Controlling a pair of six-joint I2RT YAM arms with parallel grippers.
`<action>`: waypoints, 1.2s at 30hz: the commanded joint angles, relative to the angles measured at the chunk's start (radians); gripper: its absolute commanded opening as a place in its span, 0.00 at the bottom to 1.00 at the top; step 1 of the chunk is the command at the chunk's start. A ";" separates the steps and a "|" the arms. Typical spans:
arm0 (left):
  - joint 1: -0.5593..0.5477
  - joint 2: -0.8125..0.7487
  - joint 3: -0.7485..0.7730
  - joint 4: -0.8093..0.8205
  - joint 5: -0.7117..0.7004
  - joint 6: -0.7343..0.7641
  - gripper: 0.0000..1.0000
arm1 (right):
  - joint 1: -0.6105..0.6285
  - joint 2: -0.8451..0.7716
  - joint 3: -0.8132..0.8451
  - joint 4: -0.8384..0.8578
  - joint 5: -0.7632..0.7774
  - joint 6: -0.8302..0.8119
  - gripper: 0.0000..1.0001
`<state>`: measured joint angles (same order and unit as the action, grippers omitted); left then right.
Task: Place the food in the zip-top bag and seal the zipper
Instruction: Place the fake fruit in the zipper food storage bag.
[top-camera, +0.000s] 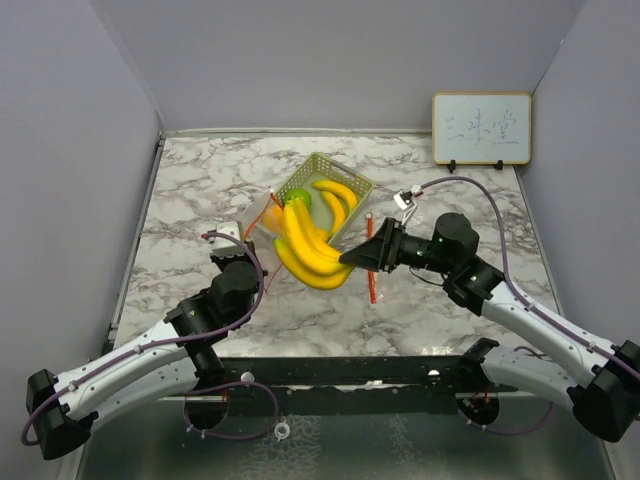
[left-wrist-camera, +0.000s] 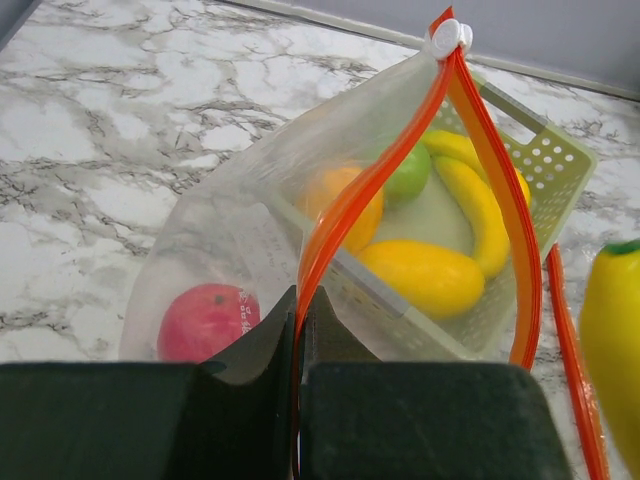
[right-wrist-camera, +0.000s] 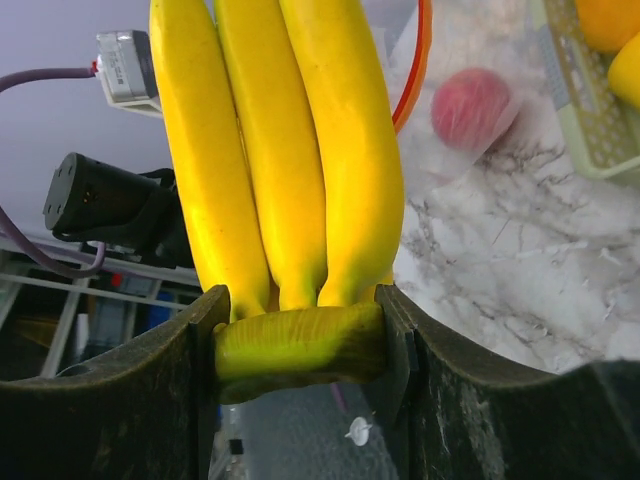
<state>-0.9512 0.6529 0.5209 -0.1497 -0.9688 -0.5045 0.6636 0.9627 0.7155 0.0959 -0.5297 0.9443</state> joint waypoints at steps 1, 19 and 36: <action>0.001 -0.015 -0.018 0.084 0.037 0.030 0.00 | -0.001 0.025 -0.043 0.237 -0.108 0.198 0.17; 0.002 -0.144 -0.124 0.211 0.059 0.117 0.00 | 0.001 0.199 -0.179 0.636 -0.230 0.688 0.15; 0.002 -0.177 -0.165 0.297 0.107 0.162 0.00 | 0.029 0.328 -0.198 0.644 -0.255 0.776 0.15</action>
<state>-0.9512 0.5003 0.3634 0.1017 -0.9001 -0.3573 0.6861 1.2728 0.5297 0.7464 -0.7704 1.7329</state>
